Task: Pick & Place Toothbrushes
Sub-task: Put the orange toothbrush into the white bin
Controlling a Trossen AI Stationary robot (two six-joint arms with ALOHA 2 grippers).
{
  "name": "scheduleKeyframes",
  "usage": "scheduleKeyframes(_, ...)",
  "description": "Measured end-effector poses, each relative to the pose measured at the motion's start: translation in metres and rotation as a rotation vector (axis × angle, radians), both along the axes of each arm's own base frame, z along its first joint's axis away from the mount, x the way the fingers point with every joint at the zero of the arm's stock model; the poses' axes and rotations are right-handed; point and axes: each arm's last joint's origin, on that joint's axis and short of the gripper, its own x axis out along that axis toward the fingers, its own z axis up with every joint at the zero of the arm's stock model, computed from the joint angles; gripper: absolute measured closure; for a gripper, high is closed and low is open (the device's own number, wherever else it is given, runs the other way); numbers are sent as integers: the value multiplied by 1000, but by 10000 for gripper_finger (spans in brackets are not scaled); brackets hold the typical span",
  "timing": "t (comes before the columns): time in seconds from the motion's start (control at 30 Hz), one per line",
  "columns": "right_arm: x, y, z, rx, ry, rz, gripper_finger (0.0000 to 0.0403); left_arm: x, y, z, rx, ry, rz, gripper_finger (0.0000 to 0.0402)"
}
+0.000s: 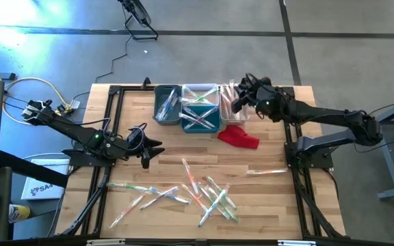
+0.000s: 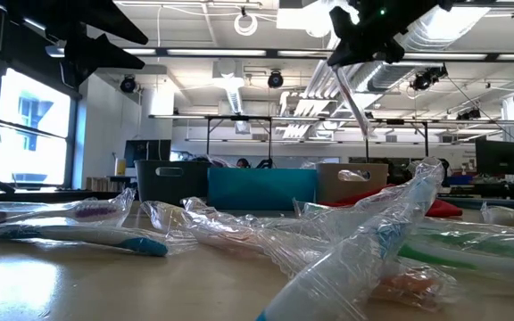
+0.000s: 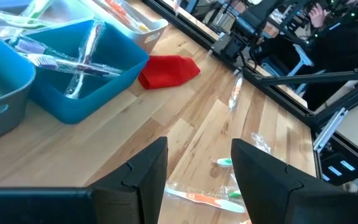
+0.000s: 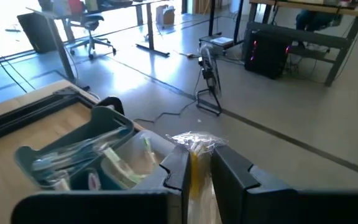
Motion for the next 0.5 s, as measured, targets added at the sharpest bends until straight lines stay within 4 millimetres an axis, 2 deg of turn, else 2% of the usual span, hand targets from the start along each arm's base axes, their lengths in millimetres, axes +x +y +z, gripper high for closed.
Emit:
scheduleKeyframes(0.33, -17, -40, -2, 35, 1, -31, 362, -1, 3, 1, 36, -13, 91, 226)
scheduleKeyframes(0.5, -16, -58, -13, 79, 27, -20, 362, -1, 4, 1, 47, -18, 121, 226)
